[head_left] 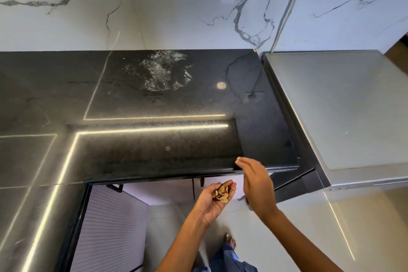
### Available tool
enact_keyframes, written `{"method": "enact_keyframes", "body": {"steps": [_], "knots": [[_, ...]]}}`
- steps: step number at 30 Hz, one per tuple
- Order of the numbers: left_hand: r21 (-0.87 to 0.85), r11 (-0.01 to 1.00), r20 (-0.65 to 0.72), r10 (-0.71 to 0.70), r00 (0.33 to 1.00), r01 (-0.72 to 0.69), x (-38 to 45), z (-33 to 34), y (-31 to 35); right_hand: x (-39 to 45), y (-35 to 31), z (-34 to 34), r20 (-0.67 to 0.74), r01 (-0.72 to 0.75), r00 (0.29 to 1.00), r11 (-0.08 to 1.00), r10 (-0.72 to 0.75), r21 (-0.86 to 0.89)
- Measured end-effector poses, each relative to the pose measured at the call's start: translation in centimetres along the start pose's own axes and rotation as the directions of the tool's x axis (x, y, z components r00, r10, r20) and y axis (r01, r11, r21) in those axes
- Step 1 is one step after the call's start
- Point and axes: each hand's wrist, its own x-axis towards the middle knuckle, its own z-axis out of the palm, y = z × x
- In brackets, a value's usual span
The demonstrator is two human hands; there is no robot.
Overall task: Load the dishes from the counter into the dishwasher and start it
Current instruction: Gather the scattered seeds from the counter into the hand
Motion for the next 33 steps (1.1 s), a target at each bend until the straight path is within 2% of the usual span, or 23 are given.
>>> {"method": "enact_keyframes", "body": {"steps": [3,6,9,13,16,20,23,25,28,29,33], "knots": [[0.027,0.999,-0.016,-0.031,0.999,0.031,0.8,1.0,-1.2,1.9,1.8,-0.9,0.013,-0.095,0.995,0.993,0.096,-0.064],[0.063,0.998,-0.044,-0.007,0.999,0.01,2.1,2.4,-2.3,2.3,2.0,-1.0,0.059,-0.048,0.997,0.995,0.053,-0.082],[0.116,0.992,-0.041,0.052,0.998,-0.047,3.3,3.5,-3.6,0.2,1.8,-1.4,0.059,-0.133,0.99,0.991,0.131,0.028],[0.106,0.992,-0.037,0.079,0.996,-0.074,4.5,3.8,-4.7,-3.7,2.0,-1.9,0.139,-0.039,0.99,0.994,0.025,0.099],[0.052,0.994,-0.031,0.093,0.995,-0.092,4.9,4.0,-5.2,-2.5,3.4,-2.7,0.111,0.033,0.993,0.998,-0.039,0.052],[0.051,0.992,-0.027,0.12,0.992,-0.118,4.8,4.5,-5.6,-0.5,4.5,-2.7,0.136,-0.079,0.987,0.997,0.081,-0.021],[0.124,0.983,-0.039,0.138,0.99,-0.132,4.6,4.5,-5.7,-0.7,3.6,-2.9,0.174,0.064,0.982,0.997,-0.068,0.031],[0.143,0.979,-0.058,0.158,0.986,-0.148,4.8,4.4,-5.7,1.3,3.5,-2.7,0.17,0.07,0.982,0.996,-0.078,0.053],[0.108,0.983,-0.072,0.16,0.985,-0.152,4.9,4.4,-5.8,5.6,3.5,-1.7,0.121,0.11,0.987,0.994,-0.107,-0.023],[0.093,0.984,-0.075,0.161,0.984,-0.154,4.8,4.5,-5.8,6.3,3.4,-1.7,0.151,0.116,0.982,0.993,-0.111,-0.028],[0.084,0.98,-0.051,0.183,0.982,-0.178,4.7,4.6,-5.9,3.3,3.4,-2.5,0.168,0.224,0.962,0.974,-0.216,-0.025]]}}
